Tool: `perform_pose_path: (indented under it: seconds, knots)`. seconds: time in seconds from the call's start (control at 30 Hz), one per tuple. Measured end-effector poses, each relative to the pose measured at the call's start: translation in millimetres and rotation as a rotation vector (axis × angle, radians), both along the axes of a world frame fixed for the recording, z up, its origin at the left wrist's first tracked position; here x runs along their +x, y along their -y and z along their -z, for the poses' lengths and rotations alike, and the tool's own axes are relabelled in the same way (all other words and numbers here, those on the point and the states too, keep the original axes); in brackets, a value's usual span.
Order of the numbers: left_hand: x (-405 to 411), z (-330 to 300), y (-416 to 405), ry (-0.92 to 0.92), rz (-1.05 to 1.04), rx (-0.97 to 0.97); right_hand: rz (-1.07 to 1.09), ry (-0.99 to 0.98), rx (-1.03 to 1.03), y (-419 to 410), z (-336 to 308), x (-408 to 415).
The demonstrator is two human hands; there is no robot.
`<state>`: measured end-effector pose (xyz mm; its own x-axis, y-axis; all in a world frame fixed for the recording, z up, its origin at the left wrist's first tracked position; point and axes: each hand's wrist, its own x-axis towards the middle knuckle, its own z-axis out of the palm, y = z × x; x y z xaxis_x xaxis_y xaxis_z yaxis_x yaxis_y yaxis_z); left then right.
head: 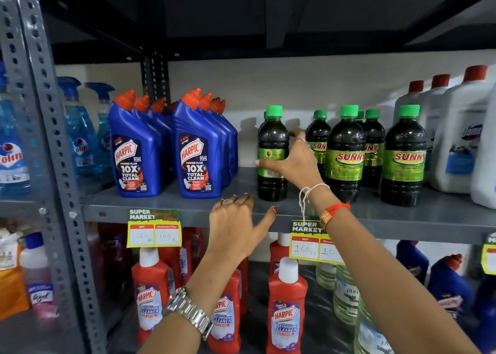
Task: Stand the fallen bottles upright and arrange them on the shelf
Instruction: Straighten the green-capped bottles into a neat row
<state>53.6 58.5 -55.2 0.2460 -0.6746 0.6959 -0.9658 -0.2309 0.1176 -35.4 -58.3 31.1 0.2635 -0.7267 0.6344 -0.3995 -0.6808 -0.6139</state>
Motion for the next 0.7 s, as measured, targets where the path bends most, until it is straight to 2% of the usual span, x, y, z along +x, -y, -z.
perform_pose_path:
  seconds: [0.23,0.33,0.47,0.53,0.6,0.7]
  knots:
    - [2,1,2,-0.007,0.015,-0.011,-0.417,0.290,0.533,19,-5,-14]
    - [2,1,1,-0.004,0.011,0.002,-0.410,0.329,0.524,20,-3,-13]
    - [1,1,1,0.003,-0.001,0.004,-0.073,0.037,0.218,13,5,0]
    - [1,1,1,0.008,-0.007,0.007,-0.019,0.027,0.115,13,8,4]
    - [1,1,1,0.004,-0.006,0.002,-0.029,0.051,0.133,16,6,3]
    - [1,2,2,-0.007,0.001,0.010,-0.240,0.192,0.344,18,4,-2]
